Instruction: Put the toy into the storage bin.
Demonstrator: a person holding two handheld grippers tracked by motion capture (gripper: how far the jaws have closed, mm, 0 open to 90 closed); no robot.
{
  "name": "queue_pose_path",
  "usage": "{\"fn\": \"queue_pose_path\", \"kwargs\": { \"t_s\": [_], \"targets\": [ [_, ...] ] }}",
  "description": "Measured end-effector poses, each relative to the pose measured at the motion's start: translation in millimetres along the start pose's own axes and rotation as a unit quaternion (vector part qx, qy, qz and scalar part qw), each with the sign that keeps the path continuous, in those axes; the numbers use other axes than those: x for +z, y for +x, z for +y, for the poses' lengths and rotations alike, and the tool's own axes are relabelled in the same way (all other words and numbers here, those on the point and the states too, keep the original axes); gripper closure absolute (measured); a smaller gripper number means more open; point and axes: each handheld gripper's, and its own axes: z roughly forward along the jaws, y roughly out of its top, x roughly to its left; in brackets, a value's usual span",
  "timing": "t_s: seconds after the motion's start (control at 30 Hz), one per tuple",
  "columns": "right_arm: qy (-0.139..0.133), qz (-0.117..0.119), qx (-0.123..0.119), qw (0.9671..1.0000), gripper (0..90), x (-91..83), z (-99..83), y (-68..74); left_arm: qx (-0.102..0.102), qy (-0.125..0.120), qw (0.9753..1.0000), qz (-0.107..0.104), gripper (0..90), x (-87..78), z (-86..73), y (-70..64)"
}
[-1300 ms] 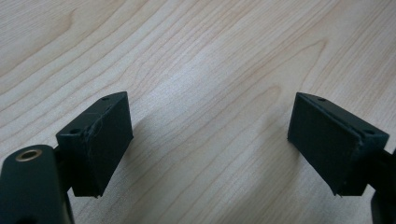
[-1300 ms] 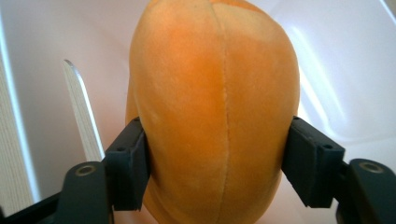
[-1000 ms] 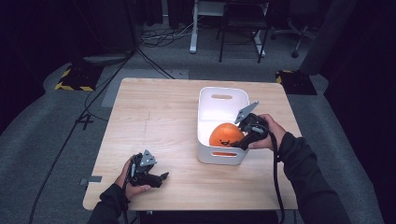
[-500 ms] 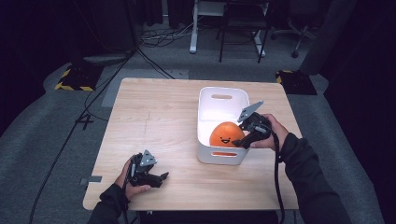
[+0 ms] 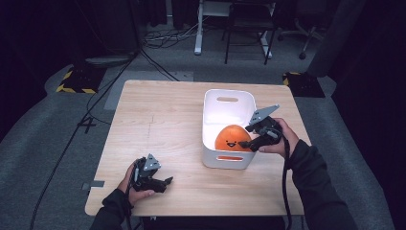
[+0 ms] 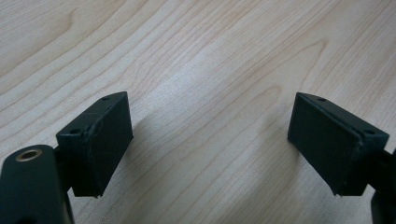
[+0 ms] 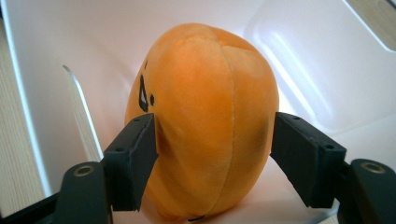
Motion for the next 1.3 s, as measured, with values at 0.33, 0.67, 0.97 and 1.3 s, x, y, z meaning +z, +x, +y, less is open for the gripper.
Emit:
{"fn": "queue_pose_path", "kwargs": {
  "t_s": [0.33, 0.67, 0.97, 1.3],
  "targets": [
    [-0.053, -0.010, 0.006, 0.9985, 33.9, -7.1, -5.7, 2.9, 0.000, 0.000, 1.0000, 0.000, 14.2, 0.0, 0.0, 0.0],
    [-0.090, -0.036, 0.000, 0.9953, 34.6, -7.2, -10.1, 7.2, -0.001, 0.000, 1.0000, 0.001, 14.3, -0.3, -0.1, -0.2],
    [-0.113, -0.053, -0.005, 0.9922, 31.3, -9.6, -8.5, 10.5, -0.002, 0.000, 1.0000, -0.002, 14.3, 0.1, -0.2, -0.3],
    [-0.128, -0.082, 0.011, 0.9883, 25.6, -14.2, -9.4, 9.8, -0.002, 0.000, 1.0000, -0.001, 14.3, 0.0, -0.1, -0.3]
  ]
}}
